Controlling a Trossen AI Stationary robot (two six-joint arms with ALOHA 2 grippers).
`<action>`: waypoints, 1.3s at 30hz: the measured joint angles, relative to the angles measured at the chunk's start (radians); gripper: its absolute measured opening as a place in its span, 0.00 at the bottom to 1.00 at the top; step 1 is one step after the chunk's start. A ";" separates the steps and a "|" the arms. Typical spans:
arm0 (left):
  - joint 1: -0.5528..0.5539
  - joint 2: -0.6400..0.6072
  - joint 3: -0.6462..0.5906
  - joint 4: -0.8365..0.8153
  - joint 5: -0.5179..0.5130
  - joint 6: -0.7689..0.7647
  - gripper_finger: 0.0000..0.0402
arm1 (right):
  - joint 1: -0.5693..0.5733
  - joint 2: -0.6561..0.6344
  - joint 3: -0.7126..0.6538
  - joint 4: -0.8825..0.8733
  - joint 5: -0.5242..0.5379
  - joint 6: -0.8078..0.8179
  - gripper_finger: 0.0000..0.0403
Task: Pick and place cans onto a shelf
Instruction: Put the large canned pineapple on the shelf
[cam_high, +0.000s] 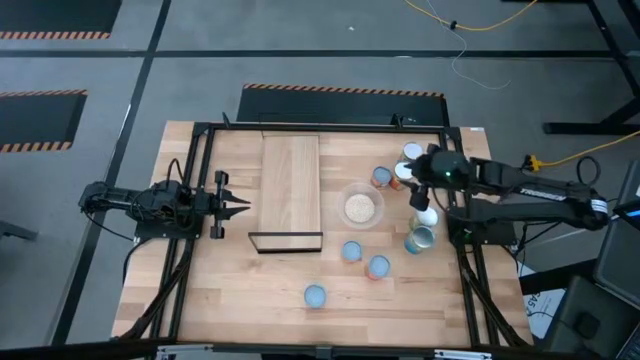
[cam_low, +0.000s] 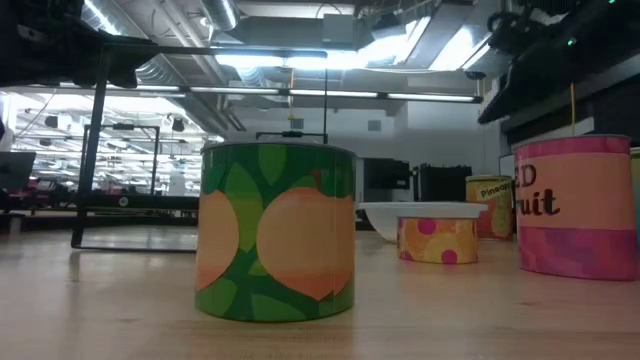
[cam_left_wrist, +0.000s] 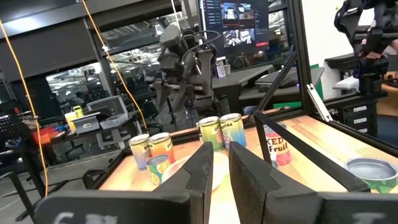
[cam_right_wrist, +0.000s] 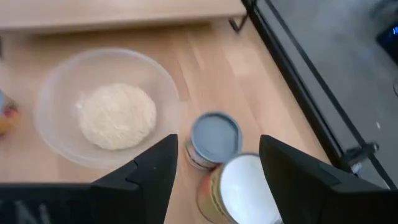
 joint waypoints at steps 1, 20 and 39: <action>0.000 0.000 0.000 0.000 0.000 0.000 0.11 | -0.012 0.015 0.000 0.000 0.000 -0.001 0.57; 0.000 0.000 0.000 0.000 0.000 0.000 0.11 | -0.115 0.174 0.001 -0.007 -0.055 -0.023 0.57; 0.000 0.000 0.000 -0.002 0.000 0.000 0.11 | -0.144 0.326 0.001 -0.007 -0.055 -0.023 0.51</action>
